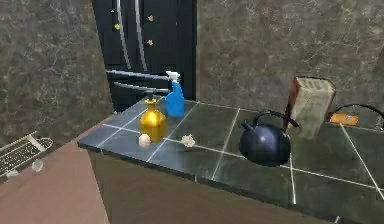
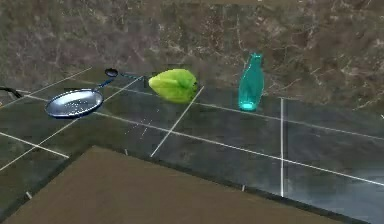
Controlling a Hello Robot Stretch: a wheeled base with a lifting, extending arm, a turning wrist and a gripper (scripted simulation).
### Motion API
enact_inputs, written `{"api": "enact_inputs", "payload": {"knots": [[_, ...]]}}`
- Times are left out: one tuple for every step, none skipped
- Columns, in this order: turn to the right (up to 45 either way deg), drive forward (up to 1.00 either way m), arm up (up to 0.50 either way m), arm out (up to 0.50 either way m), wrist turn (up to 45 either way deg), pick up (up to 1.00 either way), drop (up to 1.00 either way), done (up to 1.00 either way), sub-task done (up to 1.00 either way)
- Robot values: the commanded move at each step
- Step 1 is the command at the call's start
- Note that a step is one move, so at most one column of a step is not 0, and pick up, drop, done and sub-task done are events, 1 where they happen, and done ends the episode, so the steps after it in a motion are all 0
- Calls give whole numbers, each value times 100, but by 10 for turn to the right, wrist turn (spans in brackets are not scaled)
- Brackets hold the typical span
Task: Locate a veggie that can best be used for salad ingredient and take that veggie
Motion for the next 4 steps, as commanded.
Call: {"api": "enact_inputs", "payload": {"knots": [[450,0,0,0,0,0,0,0,0],[450,0,0,0,0,0,0,0,0],[450,0,0,0,0,0,0,0,0],[270,0,0,0,0,0,0,0,0]]}}
